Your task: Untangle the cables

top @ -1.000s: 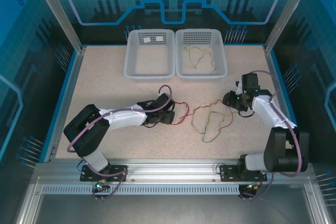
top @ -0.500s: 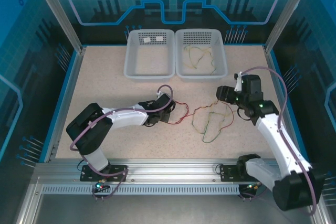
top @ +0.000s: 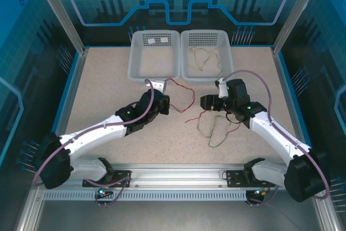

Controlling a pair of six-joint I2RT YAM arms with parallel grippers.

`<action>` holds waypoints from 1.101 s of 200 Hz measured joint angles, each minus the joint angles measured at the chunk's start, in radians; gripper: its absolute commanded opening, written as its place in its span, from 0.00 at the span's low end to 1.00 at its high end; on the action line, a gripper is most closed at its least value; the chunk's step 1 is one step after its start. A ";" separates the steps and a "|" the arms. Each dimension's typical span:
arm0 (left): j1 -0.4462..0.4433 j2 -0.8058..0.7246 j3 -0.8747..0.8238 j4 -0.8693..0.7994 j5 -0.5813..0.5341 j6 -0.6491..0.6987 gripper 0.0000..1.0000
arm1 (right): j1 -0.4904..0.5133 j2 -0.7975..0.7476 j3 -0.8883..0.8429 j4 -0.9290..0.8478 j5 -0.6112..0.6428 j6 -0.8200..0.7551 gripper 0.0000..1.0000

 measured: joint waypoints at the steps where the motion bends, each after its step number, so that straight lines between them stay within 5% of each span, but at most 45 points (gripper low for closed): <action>1: 0.000 -0.002 0.000 0.002 0.002 0.000 0.00 | 0.000 0.000 0.000 0.002 -0.002 0.000 0.76; 30: 0.007 -0.047 -0.002 0.033 0.036 0.015 0.00 | 0.003 0.011 -0.007 0.083 -0.051 0.000 0.75; 103: 0.046 -0.087 -0.015 0.058 0.101 0.014 0.00 | 0.006 0.032 -0.083 0.272 -0.184 0.003 0.38; 123: 0.048 -0.087 -0.015 0.058 0.111 0.014 0.00 | 0.008 0.032 -0.086 0.303 -0.215 0.000 0.16; 157: 0.051 -0.088 -0.019 0.061 0.118 0.014 0.00 | 0.012 0.003 -0.124 0.343 -0.243 0.004 0.41; 220: 0.055 -0.092 -0.042 0.066 0.118 0.011 0.00 | 0.012 -0.090 -0.280 0.463 -0.299 0.091 0.46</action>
